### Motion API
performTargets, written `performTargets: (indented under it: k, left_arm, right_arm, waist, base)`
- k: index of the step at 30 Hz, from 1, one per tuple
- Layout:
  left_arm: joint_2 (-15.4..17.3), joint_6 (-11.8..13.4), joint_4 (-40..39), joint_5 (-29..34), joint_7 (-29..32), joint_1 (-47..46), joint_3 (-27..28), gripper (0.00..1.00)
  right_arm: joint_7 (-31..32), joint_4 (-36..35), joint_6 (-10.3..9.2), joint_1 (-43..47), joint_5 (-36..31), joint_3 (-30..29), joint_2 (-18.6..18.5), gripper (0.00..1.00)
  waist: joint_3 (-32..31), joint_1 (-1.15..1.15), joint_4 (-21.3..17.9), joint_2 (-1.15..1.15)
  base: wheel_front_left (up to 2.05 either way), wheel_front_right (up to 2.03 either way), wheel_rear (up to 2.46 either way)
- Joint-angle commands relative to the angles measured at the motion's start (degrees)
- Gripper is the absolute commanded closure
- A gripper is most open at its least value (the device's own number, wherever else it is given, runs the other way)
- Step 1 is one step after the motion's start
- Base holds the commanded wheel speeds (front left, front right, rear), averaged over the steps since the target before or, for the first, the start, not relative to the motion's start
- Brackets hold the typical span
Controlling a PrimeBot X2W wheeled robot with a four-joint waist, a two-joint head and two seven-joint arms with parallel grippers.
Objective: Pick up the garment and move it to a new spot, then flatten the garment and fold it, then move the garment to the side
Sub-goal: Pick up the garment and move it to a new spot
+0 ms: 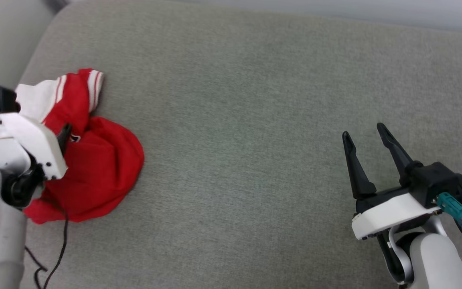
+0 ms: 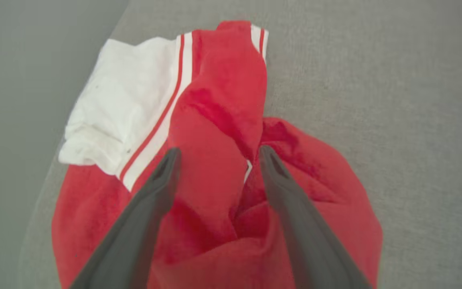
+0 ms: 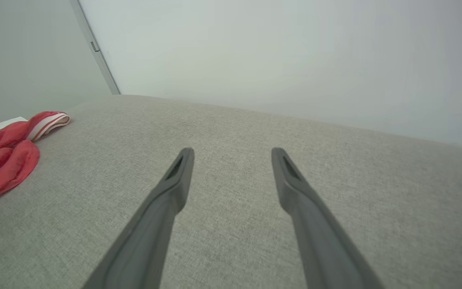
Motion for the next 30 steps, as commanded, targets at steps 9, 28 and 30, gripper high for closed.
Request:
performTargets:
  k: [9, 28, 30]
  left_arm:
    - [3.2, -0.4, 11.6, -5.9, 15.7, -0.7, -1.8, 0.00]
    - [5.3, 1.7, 11.0, 0.2, -1.5, -6.3, -4.7, 1.00]
    - [5.1, 2.4, 10.0, 1.4, -5.4, -7.1, -5.0, 1.00]
  right_arm:
    - [-2.3, 2.9, -0.02, -3.3, 1.5, 0.9, 0.0, 0.00]
    - [-4.2, 6.6, -0.02, 0.1, 3.6, 0.3, 0.0, 0.00]
    - [-4.3, 6.6, -0.02, 1.0, 4.0, 0.2, 0.0, 0.00]
  waist:
    - [3.9, -0.01, -3.5, 0.00]
    - [-6.1, -0.01, -2.9, 0.00]
    - [-8.0, -0.01, -2.9, 0.00]
  base:
    - [0.00, 0.00, 0.00]
    - [0.00, 0.00, 0.00]
    - [0.00, 0.00, 0.00]
